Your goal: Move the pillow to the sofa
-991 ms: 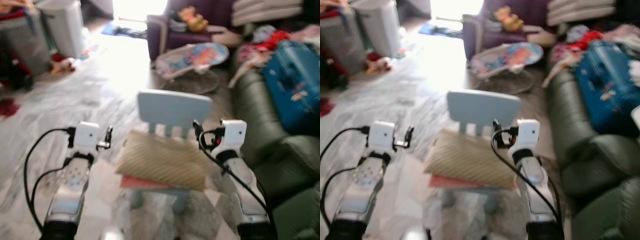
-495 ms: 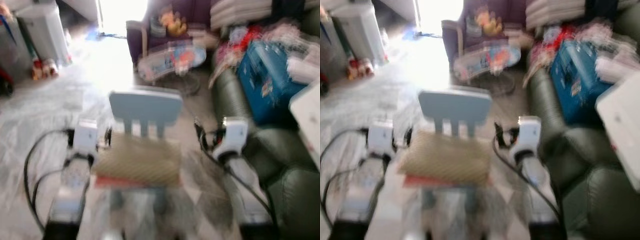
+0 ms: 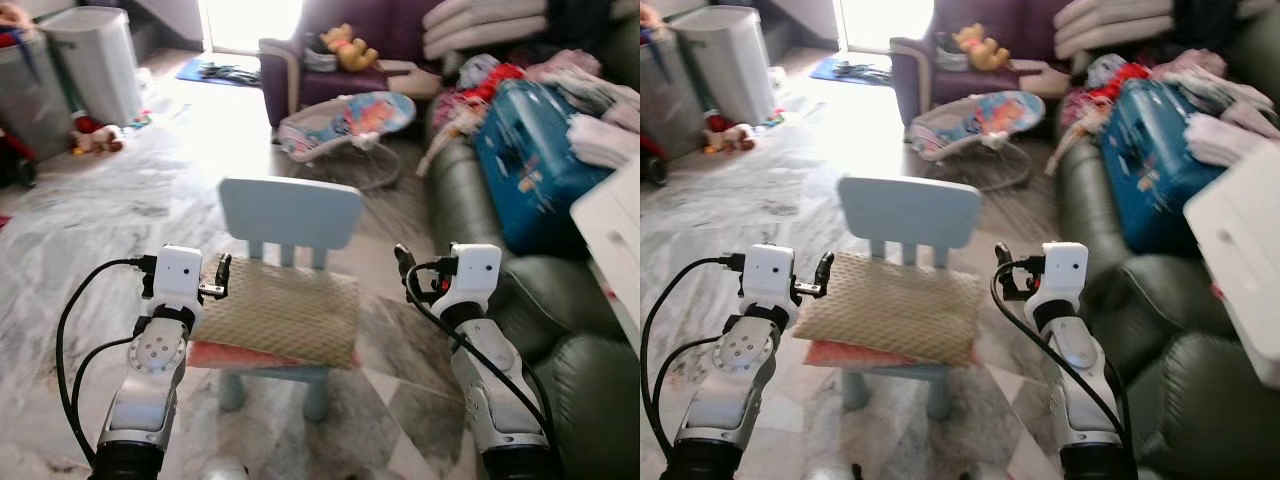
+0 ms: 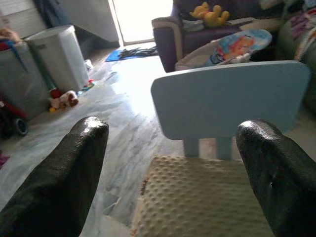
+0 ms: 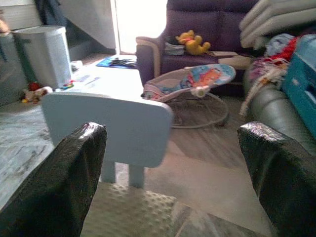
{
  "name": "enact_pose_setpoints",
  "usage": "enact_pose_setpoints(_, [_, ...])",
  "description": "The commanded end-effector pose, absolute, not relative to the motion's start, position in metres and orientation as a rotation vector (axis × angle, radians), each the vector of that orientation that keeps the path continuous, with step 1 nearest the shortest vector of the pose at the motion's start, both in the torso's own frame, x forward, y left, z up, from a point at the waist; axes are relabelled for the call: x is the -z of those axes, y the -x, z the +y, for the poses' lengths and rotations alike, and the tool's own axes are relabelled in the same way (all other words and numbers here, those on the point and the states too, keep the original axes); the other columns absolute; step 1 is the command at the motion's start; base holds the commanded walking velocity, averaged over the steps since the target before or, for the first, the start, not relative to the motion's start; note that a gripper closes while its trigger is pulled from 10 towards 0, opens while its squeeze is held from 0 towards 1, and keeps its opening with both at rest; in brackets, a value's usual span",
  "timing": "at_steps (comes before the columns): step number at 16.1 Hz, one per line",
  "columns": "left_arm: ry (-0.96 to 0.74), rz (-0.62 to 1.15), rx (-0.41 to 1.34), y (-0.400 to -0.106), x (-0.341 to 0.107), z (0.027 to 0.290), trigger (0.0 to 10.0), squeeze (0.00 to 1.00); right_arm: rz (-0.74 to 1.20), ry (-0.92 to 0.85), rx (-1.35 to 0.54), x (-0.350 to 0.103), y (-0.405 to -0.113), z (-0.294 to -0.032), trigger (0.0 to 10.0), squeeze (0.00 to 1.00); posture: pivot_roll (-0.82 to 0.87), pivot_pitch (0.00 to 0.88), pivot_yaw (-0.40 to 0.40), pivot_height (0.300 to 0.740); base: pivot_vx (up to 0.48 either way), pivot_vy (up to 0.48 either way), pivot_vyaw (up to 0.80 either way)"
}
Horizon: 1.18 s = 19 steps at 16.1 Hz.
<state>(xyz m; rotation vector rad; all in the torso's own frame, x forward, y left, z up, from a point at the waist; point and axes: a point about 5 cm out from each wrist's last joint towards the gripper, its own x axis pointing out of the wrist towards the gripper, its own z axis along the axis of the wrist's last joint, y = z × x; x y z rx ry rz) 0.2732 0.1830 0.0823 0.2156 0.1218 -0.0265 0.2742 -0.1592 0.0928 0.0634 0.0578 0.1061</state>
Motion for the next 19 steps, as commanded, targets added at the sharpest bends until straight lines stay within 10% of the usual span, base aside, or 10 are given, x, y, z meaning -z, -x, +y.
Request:
enact_pose_setpoints(1, [-0.228, 0.119, 0.041, -0.2737, -0.0827, 0.1838, 10.0, 0.0, 0.047, -0.061, -0.108, -0.0968, -0.2774, -0.1577, 10.0, 0.0, -0.01, 0.0, -0.056, 0.74, 0.0, 0.446, 0.0])
enact_pose_setpoints(19, [-0.219, 0.096, 0.111, -0.2709, -0.0844, 0.1754, 10.0, 0.0, 0.039, -0.061, -0.091, -0.0977, -0.2776, -0.1596, 10.0, 0.0, -0.01, 0.0, -0.052, 0.74, 0.232, 0.136, 0.0])
